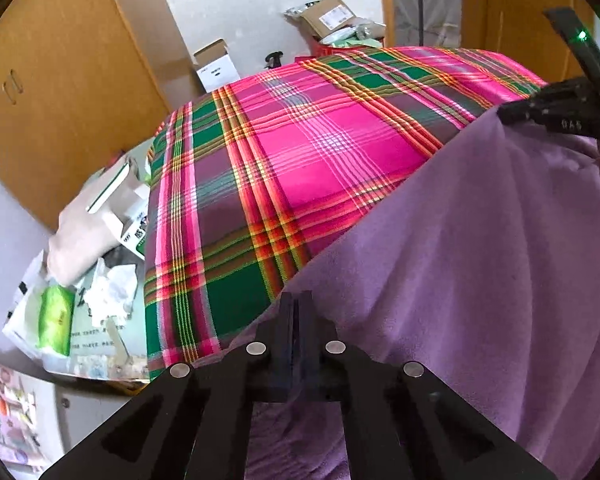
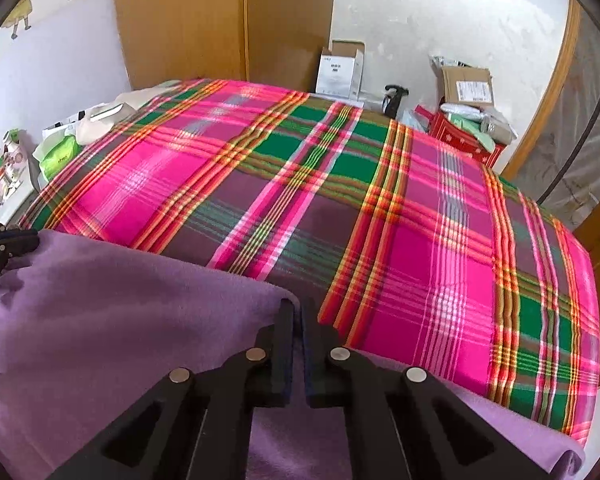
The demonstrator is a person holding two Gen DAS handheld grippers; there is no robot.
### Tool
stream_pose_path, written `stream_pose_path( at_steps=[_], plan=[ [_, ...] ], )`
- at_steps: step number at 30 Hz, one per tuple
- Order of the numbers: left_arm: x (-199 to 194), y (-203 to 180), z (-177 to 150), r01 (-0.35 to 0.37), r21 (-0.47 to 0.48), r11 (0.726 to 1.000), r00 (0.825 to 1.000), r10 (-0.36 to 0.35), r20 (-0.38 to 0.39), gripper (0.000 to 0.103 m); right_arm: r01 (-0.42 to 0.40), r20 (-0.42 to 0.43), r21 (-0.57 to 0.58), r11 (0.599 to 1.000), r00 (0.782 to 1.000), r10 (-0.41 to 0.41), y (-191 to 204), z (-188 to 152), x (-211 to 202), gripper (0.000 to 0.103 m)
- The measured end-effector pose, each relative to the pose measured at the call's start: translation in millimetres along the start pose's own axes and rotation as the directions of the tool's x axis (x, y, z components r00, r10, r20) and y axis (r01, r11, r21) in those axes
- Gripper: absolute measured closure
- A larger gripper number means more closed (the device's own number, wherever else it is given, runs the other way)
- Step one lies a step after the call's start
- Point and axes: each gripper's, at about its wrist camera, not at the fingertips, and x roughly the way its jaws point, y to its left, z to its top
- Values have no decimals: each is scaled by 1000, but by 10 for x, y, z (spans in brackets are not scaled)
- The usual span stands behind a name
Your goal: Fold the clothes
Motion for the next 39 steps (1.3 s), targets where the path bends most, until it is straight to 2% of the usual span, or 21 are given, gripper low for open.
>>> stream_pose_path(
  at_steps=[4, 9, 14, 15, 17, 19, 24, 28, 32, 34, 37, 39],
  plan=[
    [-30, 139, 43, -35, -81, 996, 999, 38, 34, 102, 25, 39, 8, 1000, 999, -25, -4, 65, -39, 100],
    [50, 241, 53, -55, -133, 990, 998, 58, 19, 102, 58, 51, -4, 998, 997, -58, 90, 178, 53, 99],
    [86, 255, 33, -56, -167, 984, 998, 59, 12, 102, 76, -2, -22, 997, 997, -76, 139, 180, 165, 96],
    [84, 257, 35, -53, -175, 983, 998, 56, 8, 102, 59, 7, 3, 998, 998, -59, 102, 176, 109, 96],
    [74, 261, 36, -46, -195, 980, 999, 47, 2, 101, 24, 29, 55, 998, 999, -25, 23, 162, -27, 89],
    [19, 276, 13, -30, -228, 973, 999, 32, 2, 99, 10, 59, 95, 995, 998, -16, -79, 113, -254, 88],
    [-247, 334, -66, 10, -302, 953, 999, 1, 39, 99, -62, 112, 104, 993, 992, 50, -193, -212, -833, 88],
    [-576, 270, -132, 78, -338, 938, 995, -54, 80, 99, -150, 80, 120, 981, 987, 141, -152, -695, -1119, 88],
    [-821, -41, -182, 169, -283, 944, 984, -143, 110, 99, -227, 13, 121, 966, 974, 227, -41, -1146, -1166, 88],
    [-884, -259, -209, 234, -252, 939, 971, -211, 116, 99, -228, -17, 103, 968, 973, 231, 54, -1270, -1105, 88],
    [-886, -613, -264, 333, -217, 918, 943, -323, 83, 99, -252, -37, 84, 964, 966, 256, 170, -1309, -996, 88],
    [-861, -827, -299, 368, -178, 913, 930, -363, 59, 99, -269, -50, 73, 960, 961, 273, 246, -1331, -923, 88]
  ],
)
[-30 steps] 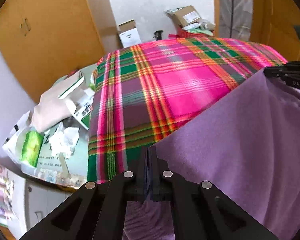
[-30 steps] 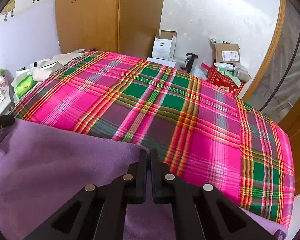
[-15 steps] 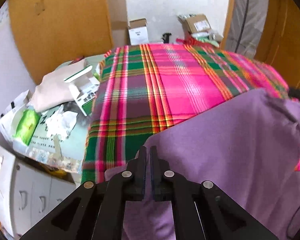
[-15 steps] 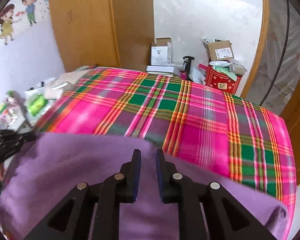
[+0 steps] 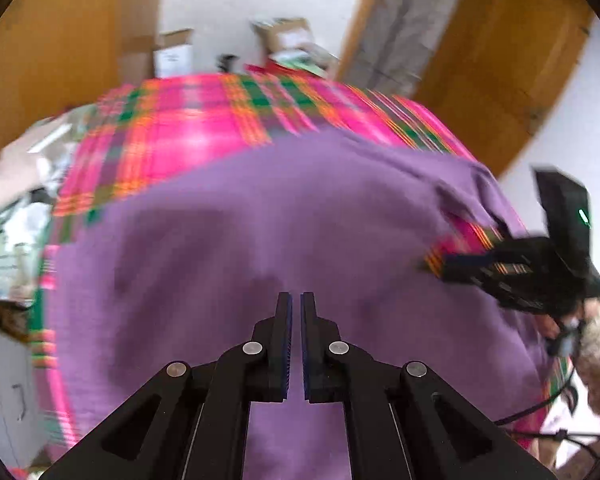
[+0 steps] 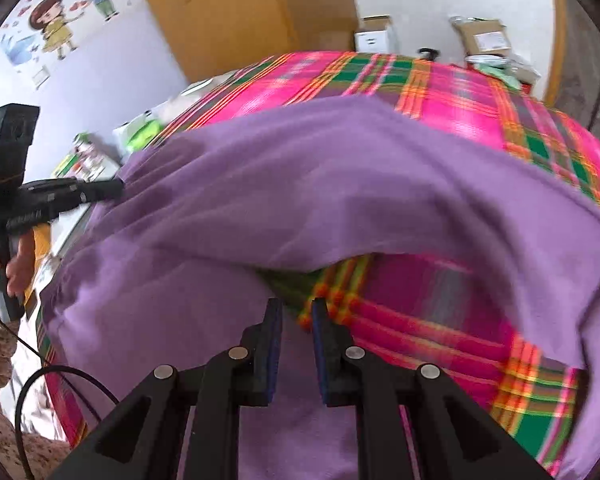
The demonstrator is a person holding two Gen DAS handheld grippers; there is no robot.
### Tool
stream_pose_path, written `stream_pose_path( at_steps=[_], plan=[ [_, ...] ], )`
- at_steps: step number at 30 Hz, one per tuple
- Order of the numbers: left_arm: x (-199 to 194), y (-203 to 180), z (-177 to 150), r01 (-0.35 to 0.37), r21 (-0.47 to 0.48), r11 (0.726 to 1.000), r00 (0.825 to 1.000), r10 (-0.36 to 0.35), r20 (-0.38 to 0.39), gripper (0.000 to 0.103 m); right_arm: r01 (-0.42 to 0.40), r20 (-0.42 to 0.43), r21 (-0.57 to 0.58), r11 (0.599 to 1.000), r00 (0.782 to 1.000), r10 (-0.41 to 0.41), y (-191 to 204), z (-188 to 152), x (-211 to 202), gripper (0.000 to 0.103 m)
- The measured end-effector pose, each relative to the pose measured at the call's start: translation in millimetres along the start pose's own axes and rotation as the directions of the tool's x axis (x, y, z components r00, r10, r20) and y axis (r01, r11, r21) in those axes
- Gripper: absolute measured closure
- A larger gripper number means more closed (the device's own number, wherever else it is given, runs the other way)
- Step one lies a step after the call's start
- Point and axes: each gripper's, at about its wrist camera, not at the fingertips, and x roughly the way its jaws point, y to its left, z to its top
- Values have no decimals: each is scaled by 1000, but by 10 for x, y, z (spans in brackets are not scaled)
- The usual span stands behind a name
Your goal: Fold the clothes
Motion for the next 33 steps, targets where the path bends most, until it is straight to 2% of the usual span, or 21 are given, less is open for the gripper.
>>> stream_pose_path(
  at_steps=[4, 7, 10, 12, 14, 17, 22, 23, 26, 27, 28, 29, 33],
  plan=[
    [212, -205, -86, 33, 14, 999, 998, -32, -58, 99, -54, 18, -11, 998, 998, 54, 69, 68, 132, 68],
    [322, -223, -105, 63, -12, 998, 995, -63, -77, 99, -100, 34, -7, 995, 994, 100, 113, 188, 218, 67],
    [396, -216, -94, 60, -33, 998, 994, -62, -86, 99, -125, 43, -9, 992, 991, 125, 150, 281, 311, 64],
    [413, -200, -89, 65, -50, 997, 994, -69, -80, 99, -181, 52, 7, 983, 982, 181, 145, 298, 321, 66],
    [402, -154, -82, 60, -77, 995, 996, -65, -69, 99, -253, 55, 25, 967, 966, 251, 157, 264, 326, 80],
    [358, -87, -90, 59, -118, 991, 996, -66, -54, 99, -297, 67, 20, 955, 953, 295, 197, 190, 267, 92],
    [333, 64, -103, 60, -197, 978, 997, -68, -34, 99, -381, 44, 15, 925, 924, 380, 284, 79, 173, 93],
    [335, 102, -106, 65, -218, 974, 997, -74, -31, 99, -366, 39, -3, 931, 930, 366, 311, 59, 155, 93],
    [339, 137, -124, 60, -241, 969, 997, -70, -34, 99, -241, 66, -10, 970, 968, 241, 285, 49, 134, 91],
    [326, 125, -135, 63, -235, 970, 997, -71, -26, 99, -191, 75, 3, 982, 979, 190, 244, 57, 148, 88],
    [327, 101, -142, 70, -227, 971, 997, -78, -26, 99, -160, 72, 9, 987, 985, 159, 219, 67, 183, 77],
    [330, 76, -149, 77, -219, 973, 996, -85, -27, 99, -132, 68, 14, 991, 989, 131, 196, 77, 222, 71],
    [390, 22, -126, 88, -207, 974, 995, -97, -34, 99, -142, 86, -24, 990, 986, 143, 243, 182, 288, 69]
  ],
)
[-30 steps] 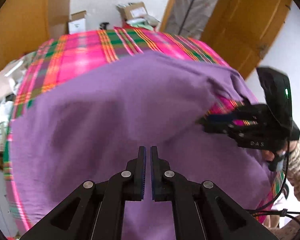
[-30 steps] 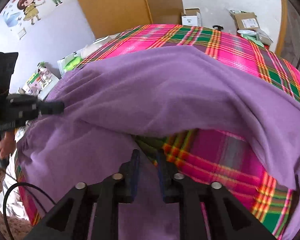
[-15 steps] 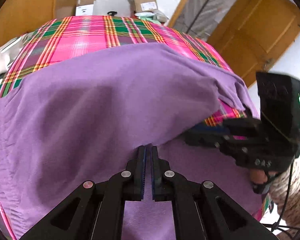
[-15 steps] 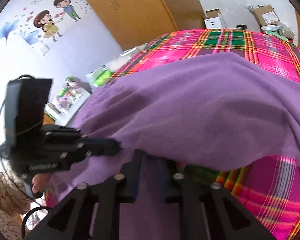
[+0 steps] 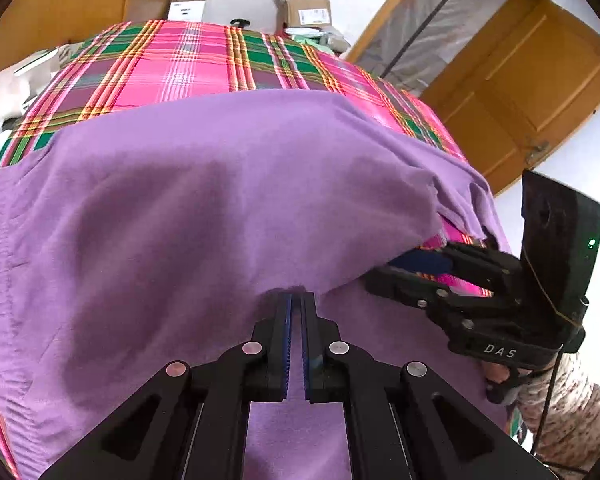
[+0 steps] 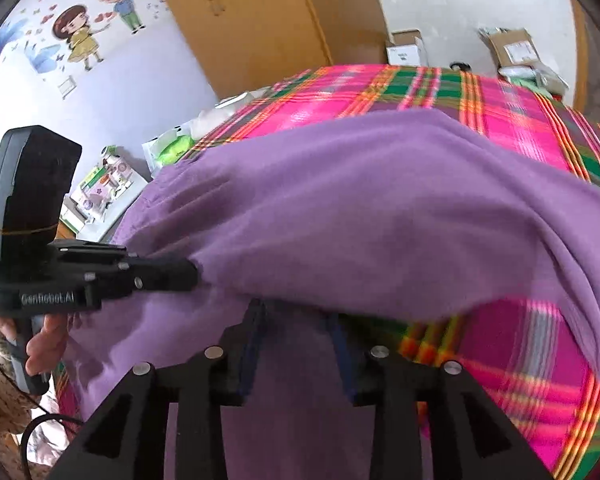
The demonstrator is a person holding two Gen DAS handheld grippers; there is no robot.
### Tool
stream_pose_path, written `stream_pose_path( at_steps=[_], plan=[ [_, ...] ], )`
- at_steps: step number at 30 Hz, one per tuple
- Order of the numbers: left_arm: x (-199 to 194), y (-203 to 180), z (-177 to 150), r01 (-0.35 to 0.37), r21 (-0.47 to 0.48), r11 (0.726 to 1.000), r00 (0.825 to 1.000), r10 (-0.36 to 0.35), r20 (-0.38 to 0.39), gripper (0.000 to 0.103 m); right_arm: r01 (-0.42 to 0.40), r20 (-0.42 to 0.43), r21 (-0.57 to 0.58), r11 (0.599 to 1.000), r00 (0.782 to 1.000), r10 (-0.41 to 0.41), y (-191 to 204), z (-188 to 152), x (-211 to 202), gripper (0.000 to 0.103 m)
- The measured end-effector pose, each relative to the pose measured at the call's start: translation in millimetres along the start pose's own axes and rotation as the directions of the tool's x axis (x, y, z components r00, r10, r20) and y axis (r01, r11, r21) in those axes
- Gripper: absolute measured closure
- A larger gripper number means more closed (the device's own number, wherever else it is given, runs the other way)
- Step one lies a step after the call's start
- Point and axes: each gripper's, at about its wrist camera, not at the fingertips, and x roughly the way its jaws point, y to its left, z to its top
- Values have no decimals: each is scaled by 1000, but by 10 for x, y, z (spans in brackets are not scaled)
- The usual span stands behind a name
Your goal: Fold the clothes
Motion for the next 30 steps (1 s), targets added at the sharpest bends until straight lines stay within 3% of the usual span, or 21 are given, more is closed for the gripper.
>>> stream_pose_path(
  at_steps=[4, 7, 10, 13, 15, 17, 20, 21, 24, 27, 30],
  plan=[
    [31, 56, 50, -4, -33, 999, 1000, 4, 4, 99, -56, -7, -20, 998, 998, 56, 106, 72, 101, 69],
    [3, 104, 73, -5, -60, 998, 1000, 6, 19, 99, -102, -14, -32, 994, 995, 102, 162, 50, 46, 94],
    [-6, 147, 94, -22, -84, 996, 999, 24, 29, 99, -192, -12, 35, 981, 981, 192, 117, 36, -59, 94],
    [13, 170, 87, -33, -97, 995, 999, 35, 20, 99, -299, -5, 140, 944, 953, 303, 9, 15, -138, 94],
    [38, 157, 83, -48, -95, 994, 999, 49, 14, 99, -303, -22, 197, 932, 949, 313, -58, 1, -84, 93],
    [-5, 110, 80, -70, -89, 994, 997, 73, 27, 99, -256, -38, 225, 940, 962, 271, -113, -38, -69, 93],
    [-67, -40, 92, -67, -44, 997, 996, 70, 60, 98, -256, 5, 214, 943, 965, 261, -140, -114, -262, 93],
    [-72, -110, 112, -82, -17, 996, 994, 83, 70, 94, -243, 18, 201, 949, 969, 244, -145, -134, -346, 93],
    [-55, -336, 175, -112, 54, 992, 990, 107, 90, 93, -140, 64, 187, 972, 989, 131, -240, -238, -654, 91],
    [-11, -543, 216, -117, 110, 987, 990, 107, 92, 91, -39, 115, 226, 973, 993, 13, -461, -416, -1008, 81],
    [56, -739, 235, -128, 166, 978, 989, 114, 94, 75, 104, 133, 292, 951, 980, -148, -760, -622, -1322, 76]
  ],
)
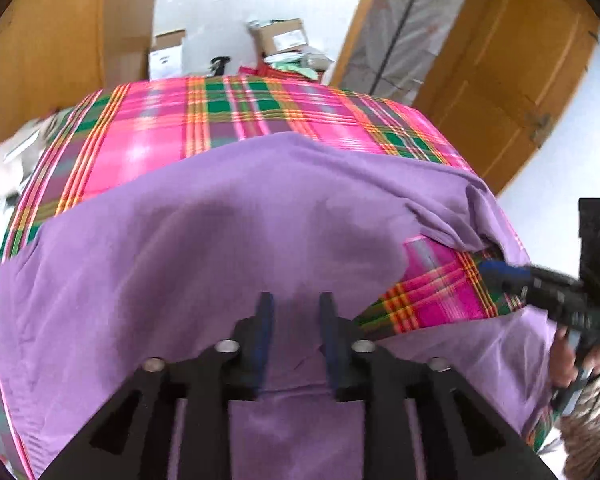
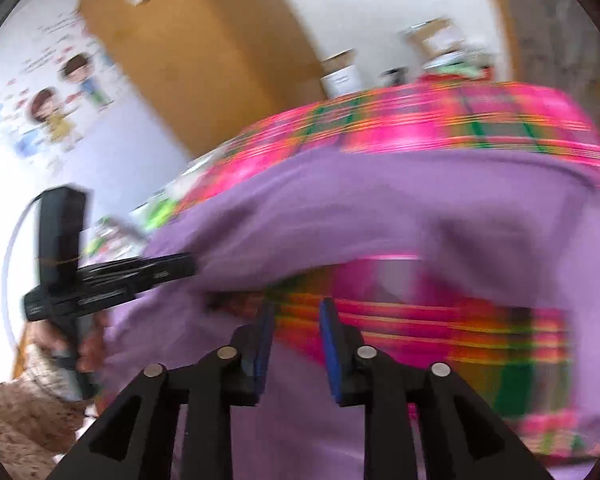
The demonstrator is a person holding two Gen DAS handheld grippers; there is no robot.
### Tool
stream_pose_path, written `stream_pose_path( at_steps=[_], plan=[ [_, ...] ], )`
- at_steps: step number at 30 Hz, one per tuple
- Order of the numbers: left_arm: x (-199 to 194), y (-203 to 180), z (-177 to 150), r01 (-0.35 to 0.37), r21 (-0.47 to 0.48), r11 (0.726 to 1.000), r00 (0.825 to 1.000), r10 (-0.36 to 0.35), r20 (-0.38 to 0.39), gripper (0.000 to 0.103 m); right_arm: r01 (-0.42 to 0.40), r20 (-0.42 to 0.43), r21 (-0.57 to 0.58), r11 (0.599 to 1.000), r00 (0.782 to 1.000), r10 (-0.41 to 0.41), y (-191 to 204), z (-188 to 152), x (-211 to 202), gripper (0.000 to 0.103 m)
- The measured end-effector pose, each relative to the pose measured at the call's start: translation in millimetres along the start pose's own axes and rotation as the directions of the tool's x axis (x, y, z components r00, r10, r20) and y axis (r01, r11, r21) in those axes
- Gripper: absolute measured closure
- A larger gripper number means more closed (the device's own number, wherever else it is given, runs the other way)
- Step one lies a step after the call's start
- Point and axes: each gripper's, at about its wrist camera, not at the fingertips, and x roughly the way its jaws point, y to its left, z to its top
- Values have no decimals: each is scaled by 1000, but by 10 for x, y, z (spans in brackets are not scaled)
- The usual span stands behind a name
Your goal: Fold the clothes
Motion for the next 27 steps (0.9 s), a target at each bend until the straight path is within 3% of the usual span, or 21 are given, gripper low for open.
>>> stream_pose_path(
  at_steps=[2, 5, 8, 13, 17, 21, 27],
  plan=[
    [44, -110, 11, -18, 38, 999, 1000, 18, -4, 75, 114, 21, 34, 993, 993, -114, -231, -51, -147, 69],
    [136, -248, 13, -77, 98, 992, 997, 77, -3, 75, 213, 32, 39, 976, 976, -214, -439, -128, -298, 67],
    [183, -406, -35, -135, 177, 975, 991, 136, 8, 75, 364, 61, -15, 931, 930, -362, -511, -202, -349, 64],
    [308, -612, -87, -183, 276, 944, 982, 190, 3, 75, 419, 69, -88, 904, 908, -414, -490, -212, -247, 58],
    [391, -627, -107, -231, 291, 928, 970, 241, 2, 75, 454, 80, -218, 864, 891, -447, -361, -243, -119, 57],
    [468, -638, -142, -289, 326, 900, 952, 305, 4, 75, 531, 89, -310, 788, 842, -532, -360, -167, 73, 57],
    [528, -646, -138, -309, 339, 888, 944, 330, -3, 75, 542, 82, -314, 779, 833, -547, -481, -128, 119, 62]
  ],
)
